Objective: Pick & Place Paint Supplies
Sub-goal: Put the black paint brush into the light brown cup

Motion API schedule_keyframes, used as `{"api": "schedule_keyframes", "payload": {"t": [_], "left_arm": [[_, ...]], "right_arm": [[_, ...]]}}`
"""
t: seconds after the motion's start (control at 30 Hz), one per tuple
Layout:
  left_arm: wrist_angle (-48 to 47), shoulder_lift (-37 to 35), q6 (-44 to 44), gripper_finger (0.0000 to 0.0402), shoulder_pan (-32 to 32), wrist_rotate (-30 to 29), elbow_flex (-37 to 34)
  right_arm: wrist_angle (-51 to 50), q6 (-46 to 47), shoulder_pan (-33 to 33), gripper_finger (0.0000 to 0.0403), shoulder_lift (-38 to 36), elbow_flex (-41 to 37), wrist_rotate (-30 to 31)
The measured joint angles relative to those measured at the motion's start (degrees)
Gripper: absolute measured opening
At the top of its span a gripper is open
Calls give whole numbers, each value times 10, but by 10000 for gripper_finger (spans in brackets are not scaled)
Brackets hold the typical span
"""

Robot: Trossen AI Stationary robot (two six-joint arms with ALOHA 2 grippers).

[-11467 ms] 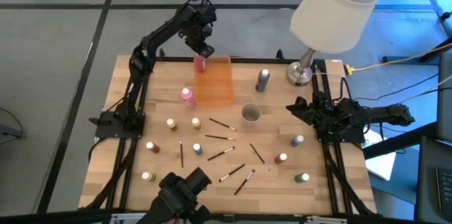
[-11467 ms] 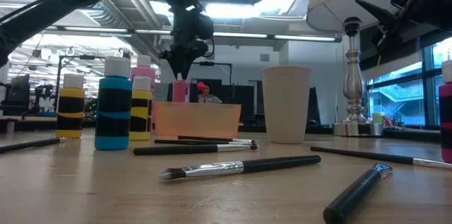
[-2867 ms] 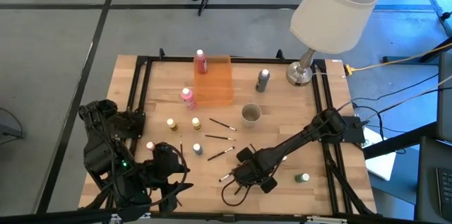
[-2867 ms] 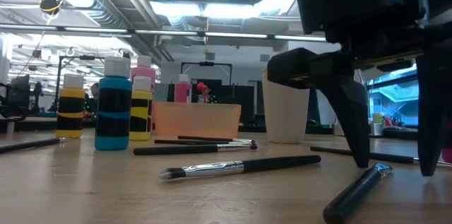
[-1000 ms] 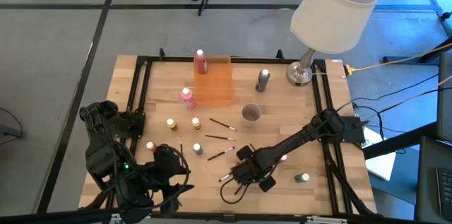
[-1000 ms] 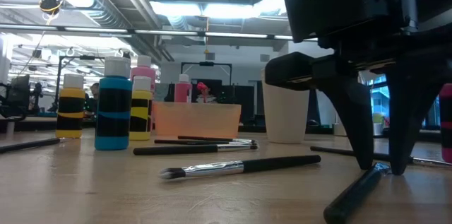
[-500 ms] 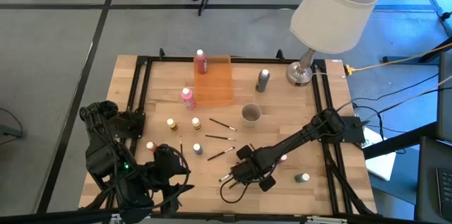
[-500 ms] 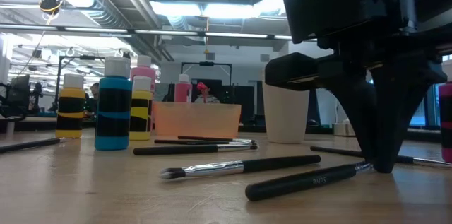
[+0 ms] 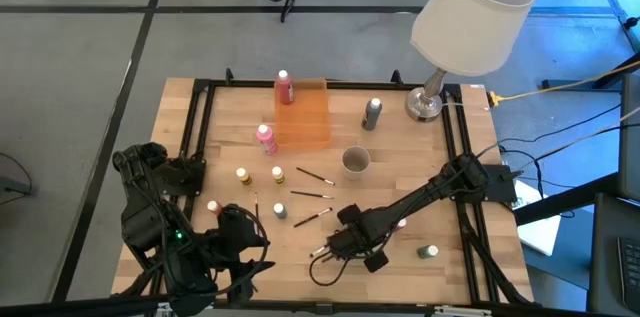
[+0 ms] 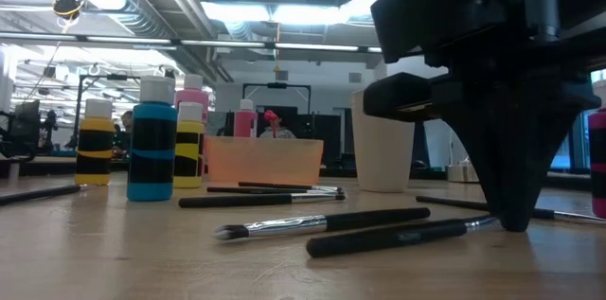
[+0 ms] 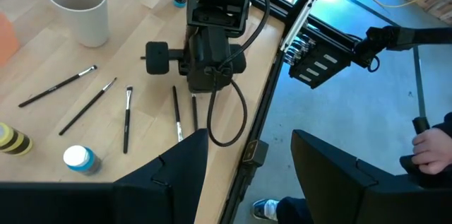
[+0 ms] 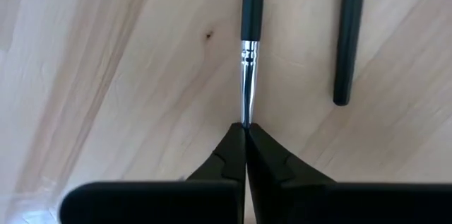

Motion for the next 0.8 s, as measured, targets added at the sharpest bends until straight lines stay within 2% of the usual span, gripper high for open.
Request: {"api": "schedule_keyframes", "payload": {"t": [0.23, 0.8], "left_arm": [[0, 0, 0, 200, 0, 0, 0], [0, 0, -1, 200, 0, 13, 0]], "right_arm": [[-11, 60, 0, 1, -2, 12, 0], [-151, 84, 8, 0, 0, 102, -2]]}}
